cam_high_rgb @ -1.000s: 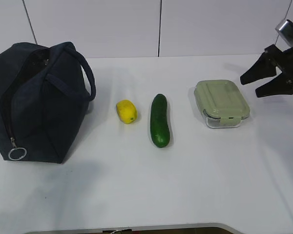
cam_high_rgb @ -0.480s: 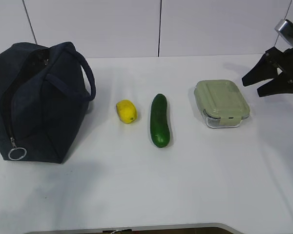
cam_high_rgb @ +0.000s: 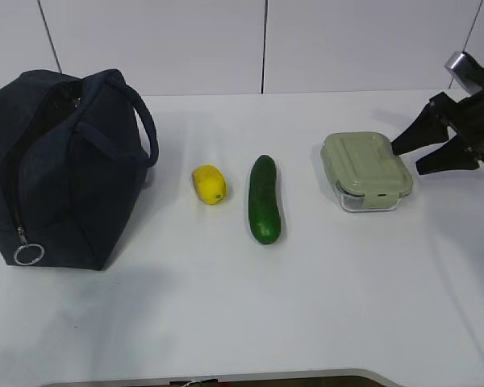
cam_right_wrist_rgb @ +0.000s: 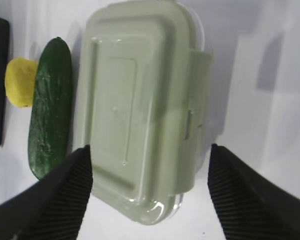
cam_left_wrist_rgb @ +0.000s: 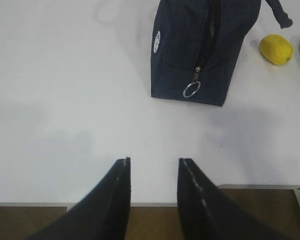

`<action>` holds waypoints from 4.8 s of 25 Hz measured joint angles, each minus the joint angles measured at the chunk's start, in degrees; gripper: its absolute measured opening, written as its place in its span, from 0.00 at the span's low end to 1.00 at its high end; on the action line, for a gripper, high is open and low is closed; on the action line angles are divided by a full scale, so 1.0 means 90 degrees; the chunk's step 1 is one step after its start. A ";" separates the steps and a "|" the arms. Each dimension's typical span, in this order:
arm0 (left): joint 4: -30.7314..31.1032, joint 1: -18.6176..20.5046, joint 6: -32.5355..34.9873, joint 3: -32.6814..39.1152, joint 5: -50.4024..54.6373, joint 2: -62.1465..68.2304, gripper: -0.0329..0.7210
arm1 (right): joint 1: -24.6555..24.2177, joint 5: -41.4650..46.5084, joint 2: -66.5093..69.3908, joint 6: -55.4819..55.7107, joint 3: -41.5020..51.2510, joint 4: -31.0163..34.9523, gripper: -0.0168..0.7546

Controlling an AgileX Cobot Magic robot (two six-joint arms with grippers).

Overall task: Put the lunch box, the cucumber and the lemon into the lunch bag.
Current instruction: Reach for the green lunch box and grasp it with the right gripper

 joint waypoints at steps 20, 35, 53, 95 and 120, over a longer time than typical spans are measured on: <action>0.0042 0.0000 0.0000 0.0000 0.0000 0.0000 0.34 | 0.0000 -0.0024 0.0804 -0.0389 -0.0514 0.0643 0.76; 0.0042 0.0000 0.0000 0.0000 0.0000 0.0000 0.34 | 0.0000 -0.0024 0.0845 -0.0434 -0.0514 0.0749 0.76; 0.0042 0.0000 0.0000 0.0000 0.0000 0.0000 0.34 | 0.0266 -0.0062 0.0874 -0.0563 -0.0514 0.0765 0.76; 0.0042 0.0000 0.0000 0.0000 0.0000 0.0000 0.34 | 0.0469 -0.0022 0.0995 -0.0726 -0.0523 0.0896 0.64; 0.0042 0.0000 0.0000 0.0000 0.0000 0.0000 0.34 | 0.0469 0.0042 0.0995 -0.0698 -0.0538 0.0938 0.55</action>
